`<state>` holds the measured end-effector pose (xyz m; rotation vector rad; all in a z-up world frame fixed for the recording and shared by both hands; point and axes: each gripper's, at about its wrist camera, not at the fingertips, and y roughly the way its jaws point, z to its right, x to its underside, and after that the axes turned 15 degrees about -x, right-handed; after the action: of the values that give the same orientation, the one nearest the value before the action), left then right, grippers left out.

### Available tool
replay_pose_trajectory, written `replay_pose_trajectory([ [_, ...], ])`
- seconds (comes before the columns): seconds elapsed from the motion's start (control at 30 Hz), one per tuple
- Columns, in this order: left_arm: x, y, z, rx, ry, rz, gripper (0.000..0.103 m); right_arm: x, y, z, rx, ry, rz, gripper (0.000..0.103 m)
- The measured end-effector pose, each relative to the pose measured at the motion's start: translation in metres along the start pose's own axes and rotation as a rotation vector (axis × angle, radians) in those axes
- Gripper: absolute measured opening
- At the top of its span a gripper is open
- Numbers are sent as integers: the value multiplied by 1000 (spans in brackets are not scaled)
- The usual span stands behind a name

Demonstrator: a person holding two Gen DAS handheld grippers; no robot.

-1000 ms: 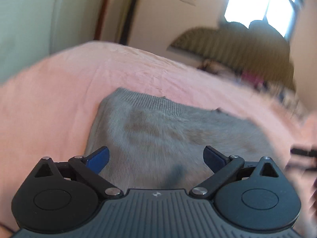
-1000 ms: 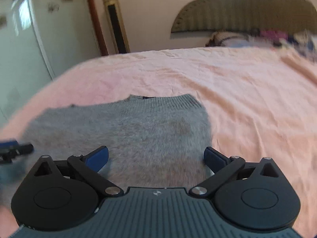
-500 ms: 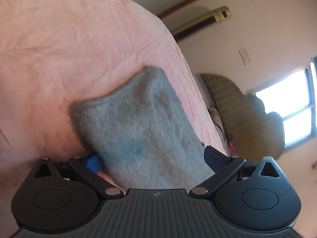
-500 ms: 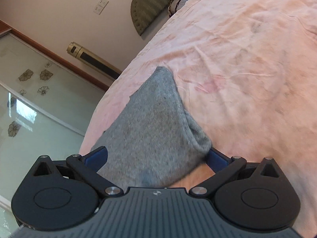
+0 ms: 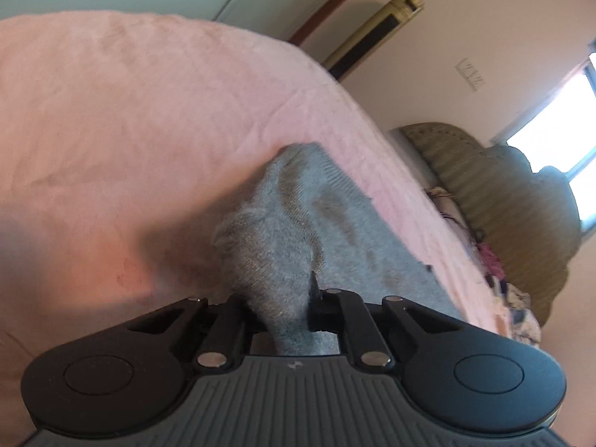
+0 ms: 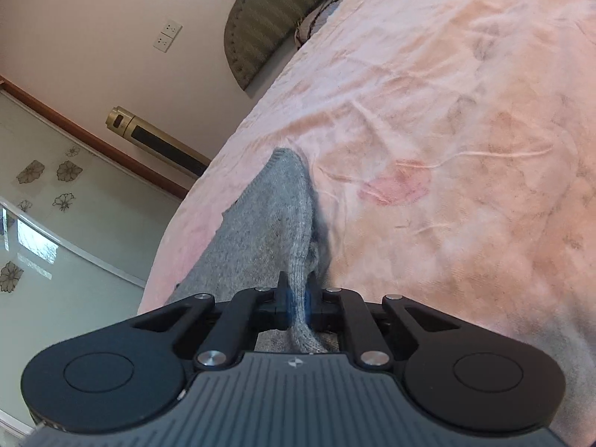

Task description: Fold small clothes

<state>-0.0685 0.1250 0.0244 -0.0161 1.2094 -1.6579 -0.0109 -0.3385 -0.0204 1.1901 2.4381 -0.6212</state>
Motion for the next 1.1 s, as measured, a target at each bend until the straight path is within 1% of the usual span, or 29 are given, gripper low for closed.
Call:
replay_pose_trajectory([
  [0.07,-11,-13,-10,55,-25,-42,7,-3,-16,-12,-29,-22,-2,12],
  [0.13,-17,-24,-19,61,-18,-50,7,-4,-35,-19,-59,-8,-12,12],
  [0.17,-16,-24,-24,48,0,-59,7,-2,-45,-22,-57,-12,-26,12],
  [0.23,-11,-8,-34,9,17,-100,7,4,-54,-13,-30,14,-52,12],
  [0.27,-7,1,-37,-15,15,-123,8,8,-53,1,-12,65,-70,12],
  [0.3,-3,7,-38,-27,21,-131,11,10,-49,13,-6,111,-91,14],
  [0.33,-1,5,-36,-27,31,-98,12,12,-44,24,13,148,-114,15],
  [0.37,1,2,-30,-41,52,-75,15,13,-44,29,-2,164,-103,14],
  [0.4,1,1,-25,-55,68,-65,20,10,-46,27,-2,173,-95,17],
  [0.43,1,2,-20,-63,83,-59,24,5,-47,21,20,153,-78,31],
  [0.47,1,2,-15,-67,99,-51,29,-1,-50,11,53,103,-43,59],
  [0.5,1,3,-11,-80,117,-40,30,-8,-53,-3,84,25,7,76],
  [0.53,1,4,-7,-96,136,-29,30,-14,-52,-14,90,-44,33,100],
  [0.57,2,5,-4,-108,146,-23,30,-21,-46,-25,72,-108,28,99],
  [0.63,2,6,-1,-118,146,-20,32,-31,-29,-46,35,-170,-24,97],
  [0.7,2,6,1,-122,139,-15,32,-34,-4,-68,-34,-221,-93,97],
  [0.77,2,7,2,-128,140,-11,32,-31,26,-92,-90,-278,-184,98],
  [0.9,1,8,3,-135,143,-12,32,-9,91,-135,-160,-375,-370,101],
  [1.0,1,9,3,-133,133,-14,32,15,133,-162,-175,-419,-494,101],
  [1.1,0,9,1,-126,130,-18,32,41,168,-177,-186,-421,-612,101],
])
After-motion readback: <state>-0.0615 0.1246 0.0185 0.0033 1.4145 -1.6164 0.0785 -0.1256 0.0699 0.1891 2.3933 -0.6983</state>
